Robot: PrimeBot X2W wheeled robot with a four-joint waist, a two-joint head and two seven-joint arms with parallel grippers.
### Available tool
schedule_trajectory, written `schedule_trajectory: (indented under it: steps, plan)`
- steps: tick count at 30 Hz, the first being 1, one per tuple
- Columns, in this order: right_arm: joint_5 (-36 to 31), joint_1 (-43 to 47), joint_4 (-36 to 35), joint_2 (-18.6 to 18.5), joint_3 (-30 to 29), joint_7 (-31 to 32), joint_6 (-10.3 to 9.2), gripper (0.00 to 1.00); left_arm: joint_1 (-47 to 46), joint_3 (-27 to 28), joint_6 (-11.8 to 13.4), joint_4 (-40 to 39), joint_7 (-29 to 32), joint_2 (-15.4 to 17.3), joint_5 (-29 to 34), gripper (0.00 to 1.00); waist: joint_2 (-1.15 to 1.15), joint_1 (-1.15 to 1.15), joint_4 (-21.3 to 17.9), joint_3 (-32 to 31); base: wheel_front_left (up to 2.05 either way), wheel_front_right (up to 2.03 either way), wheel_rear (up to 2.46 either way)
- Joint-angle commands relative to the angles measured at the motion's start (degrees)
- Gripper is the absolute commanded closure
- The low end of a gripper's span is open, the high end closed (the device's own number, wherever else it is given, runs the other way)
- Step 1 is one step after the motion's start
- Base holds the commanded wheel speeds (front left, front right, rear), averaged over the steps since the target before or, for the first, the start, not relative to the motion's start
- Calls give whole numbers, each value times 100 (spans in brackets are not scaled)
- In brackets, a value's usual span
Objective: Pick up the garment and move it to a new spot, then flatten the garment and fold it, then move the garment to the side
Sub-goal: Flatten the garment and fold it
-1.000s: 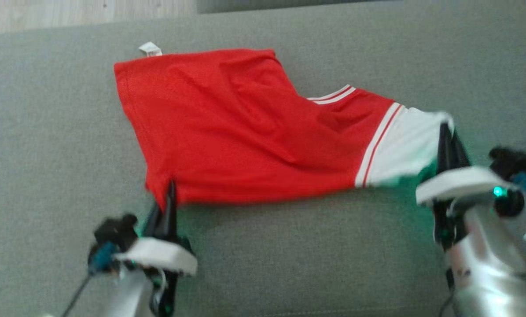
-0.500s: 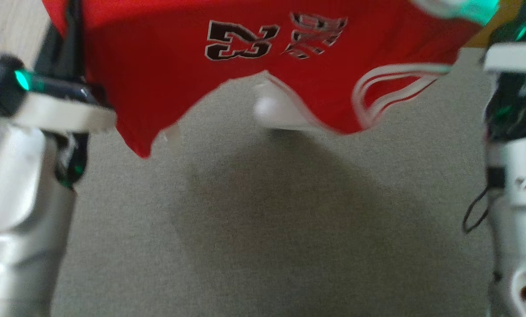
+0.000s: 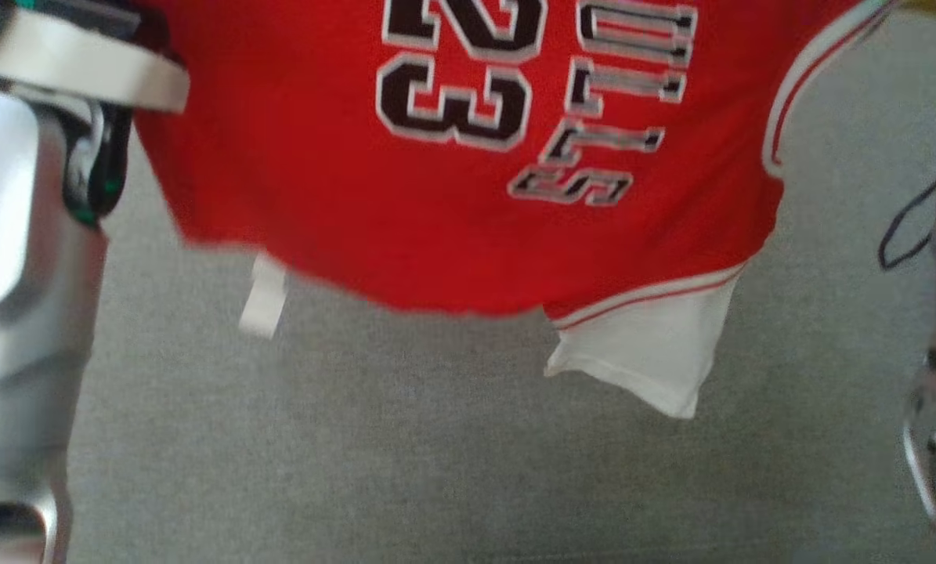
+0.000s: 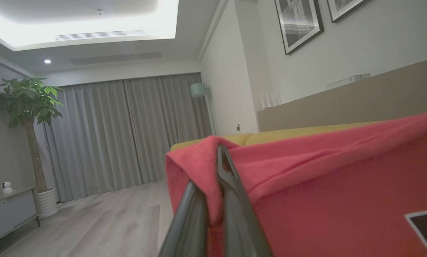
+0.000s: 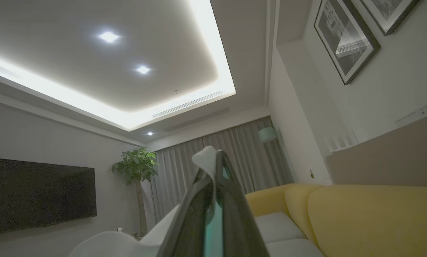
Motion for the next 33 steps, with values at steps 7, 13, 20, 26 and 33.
schedule_trajectory:
  steps: [7, 13, 20, 26, 33]
  plan:
    - [-735, -1564, 594, -9, -225, -320, -4, 100, -1470, 131, 294, 543, -554, -42, 330, 100, 0, -1, 60, 1123, 0, 0, 0]
    - [-1259, -2672, 1044, -115, -609, -482, -4, 100, -2436, 279, 533, 1089, -969, -212, 496, 100, 0, -1, 55, 1510, 0, 0, 0]
    - [-937, -2004, 962, 12, -662, -492, -4, 100, -1771, 516, 488, 1414, -1031, -357, 365, 100, 0, -1, -91, 1646, 0, 0, 0]
    - [-92, 146, 93, 104, -202, -493, -4, 100, 4, 1006, 447, 1469, -1033, -707, 192, 100, 0, -1, -278, 1488, 0, 0, 0]
    - [760, 3206, -728, 265, -89, -493, -4, 100, 2148, 1558, 175, 1646, -1034, -1319, 229, 100, 0, -1, -531, 1051, 0, 0, 0]
